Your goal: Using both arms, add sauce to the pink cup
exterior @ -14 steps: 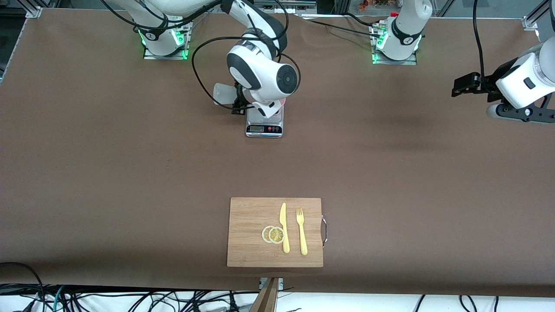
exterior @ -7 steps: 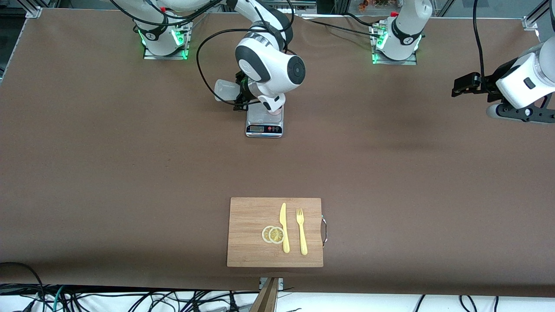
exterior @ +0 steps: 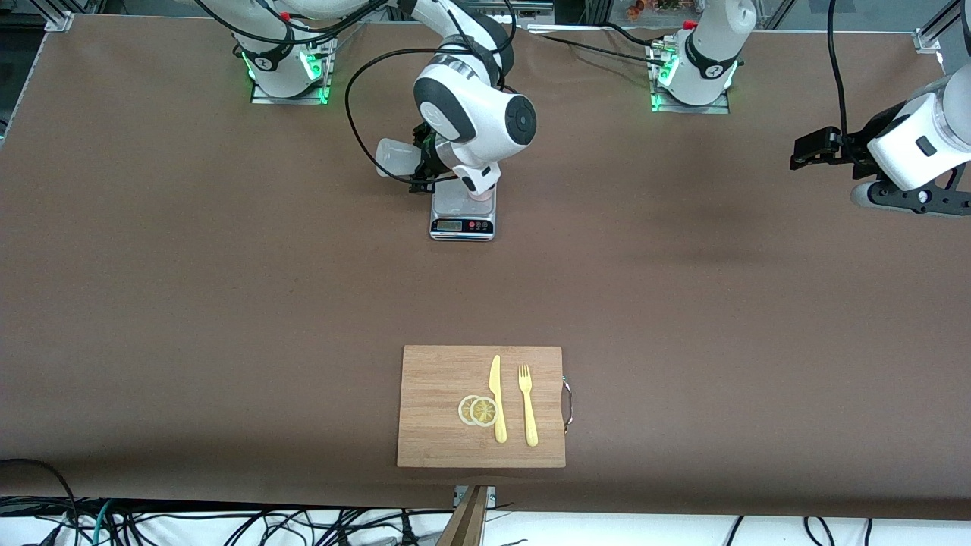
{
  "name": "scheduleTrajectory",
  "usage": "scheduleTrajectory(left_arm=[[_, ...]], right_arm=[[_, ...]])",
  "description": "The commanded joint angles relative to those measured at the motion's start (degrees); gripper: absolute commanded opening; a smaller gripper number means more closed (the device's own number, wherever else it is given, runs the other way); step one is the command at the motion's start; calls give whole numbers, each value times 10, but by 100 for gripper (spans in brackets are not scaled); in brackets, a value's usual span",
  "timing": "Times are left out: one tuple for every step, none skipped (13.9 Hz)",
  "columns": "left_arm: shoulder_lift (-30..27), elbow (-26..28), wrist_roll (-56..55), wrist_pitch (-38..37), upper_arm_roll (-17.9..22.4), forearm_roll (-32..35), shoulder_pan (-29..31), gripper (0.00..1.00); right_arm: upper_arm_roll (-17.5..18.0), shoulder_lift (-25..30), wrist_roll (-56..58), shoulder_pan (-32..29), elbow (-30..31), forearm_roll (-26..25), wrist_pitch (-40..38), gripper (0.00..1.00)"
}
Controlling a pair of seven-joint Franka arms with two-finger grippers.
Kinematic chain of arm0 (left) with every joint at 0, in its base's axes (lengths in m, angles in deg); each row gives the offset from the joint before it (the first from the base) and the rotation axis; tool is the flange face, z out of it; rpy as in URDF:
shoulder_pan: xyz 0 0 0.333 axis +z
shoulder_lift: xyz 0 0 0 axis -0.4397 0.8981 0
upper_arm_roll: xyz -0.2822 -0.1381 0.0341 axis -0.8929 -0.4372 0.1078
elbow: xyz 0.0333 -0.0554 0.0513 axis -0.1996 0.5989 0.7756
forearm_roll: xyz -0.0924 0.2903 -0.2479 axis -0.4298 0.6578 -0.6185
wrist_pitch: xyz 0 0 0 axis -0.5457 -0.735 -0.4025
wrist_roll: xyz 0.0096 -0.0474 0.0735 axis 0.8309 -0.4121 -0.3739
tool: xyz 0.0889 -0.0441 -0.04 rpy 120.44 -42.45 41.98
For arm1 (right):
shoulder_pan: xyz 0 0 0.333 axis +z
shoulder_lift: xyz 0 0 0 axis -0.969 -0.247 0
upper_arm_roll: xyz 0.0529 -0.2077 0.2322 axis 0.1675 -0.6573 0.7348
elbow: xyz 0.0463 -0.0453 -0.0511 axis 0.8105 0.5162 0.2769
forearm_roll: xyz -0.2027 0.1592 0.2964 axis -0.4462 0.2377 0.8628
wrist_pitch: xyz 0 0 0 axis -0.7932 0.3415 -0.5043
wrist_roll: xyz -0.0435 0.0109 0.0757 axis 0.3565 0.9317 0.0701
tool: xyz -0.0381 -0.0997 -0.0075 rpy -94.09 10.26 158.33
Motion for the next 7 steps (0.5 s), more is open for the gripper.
scheduleTrajectory(left_arm=[[7, -16, 14, -5, -2, 11, 3, 100], [7, -16, 14, -5, -2, 11, 3, 100], [7, -16, 14, -5, -2, 11, 3, 100], [7, -16, 14, -5, -2, 11, 3, 100], [7, -17, 13, -5, -2, 10, 3, 100], [7, -16, 13, -5, -2, 11, 2, 100], [7, -16, 13, -5, -2, 11, 2, 100]], right_arm=[[4, 13, 4, -28, 2, 13, 8, 0], [4, 17, 15, -49, 2, 52, 22, 0], [2, 25, 42, -66, 2, 79, 37, 0], [2, 29, 66, -87, 2, 94, 45, 0], [3, 35, 89, -108, 2, 114, 50, 0], [1, 45, 118, -126, 2, 139, 57, 0], [-1, 51, 147, -148, 3, 162, 70, 0]])
